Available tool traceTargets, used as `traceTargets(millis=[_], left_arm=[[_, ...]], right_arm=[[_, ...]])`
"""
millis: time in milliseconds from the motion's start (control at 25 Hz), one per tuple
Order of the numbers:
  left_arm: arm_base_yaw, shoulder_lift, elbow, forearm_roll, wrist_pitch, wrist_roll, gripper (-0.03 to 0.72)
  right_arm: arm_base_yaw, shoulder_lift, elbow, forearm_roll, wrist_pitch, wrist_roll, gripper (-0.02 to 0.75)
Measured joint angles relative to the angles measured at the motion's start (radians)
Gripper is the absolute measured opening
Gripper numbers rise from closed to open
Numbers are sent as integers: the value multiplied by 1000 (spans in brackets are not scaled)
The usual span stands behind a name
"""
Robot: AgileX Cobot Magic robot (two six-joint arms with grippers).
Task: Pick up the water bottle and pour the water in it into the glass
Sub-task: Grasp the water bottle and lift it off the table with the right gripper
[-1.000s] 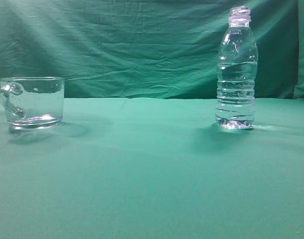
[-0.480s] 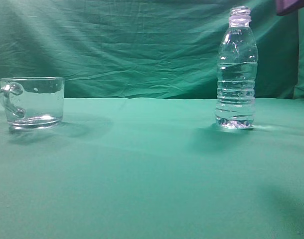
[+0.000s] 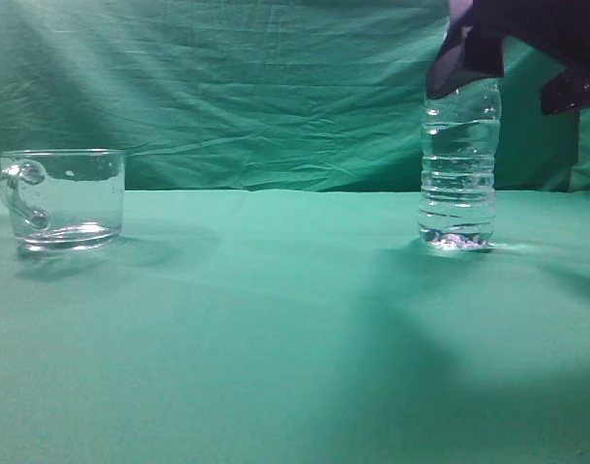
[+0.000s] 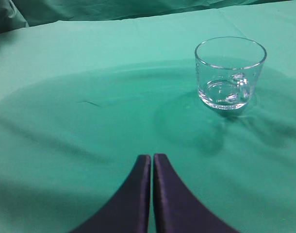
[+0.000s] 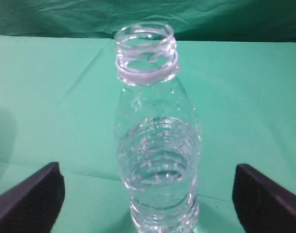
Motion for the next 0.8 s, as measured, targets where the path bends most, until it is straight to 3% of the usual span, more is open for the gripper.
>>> traceTargets(millis=[280, 800], left_arm=[[0, 0, 0, 0, 0, 0, 0], [0, 0, 0, 0, 0, 0, 0]], right_arm=[[0, 150, -56, -7, -154, 6, 650], [0, 360, -163, 19, -269, 15, 650]])
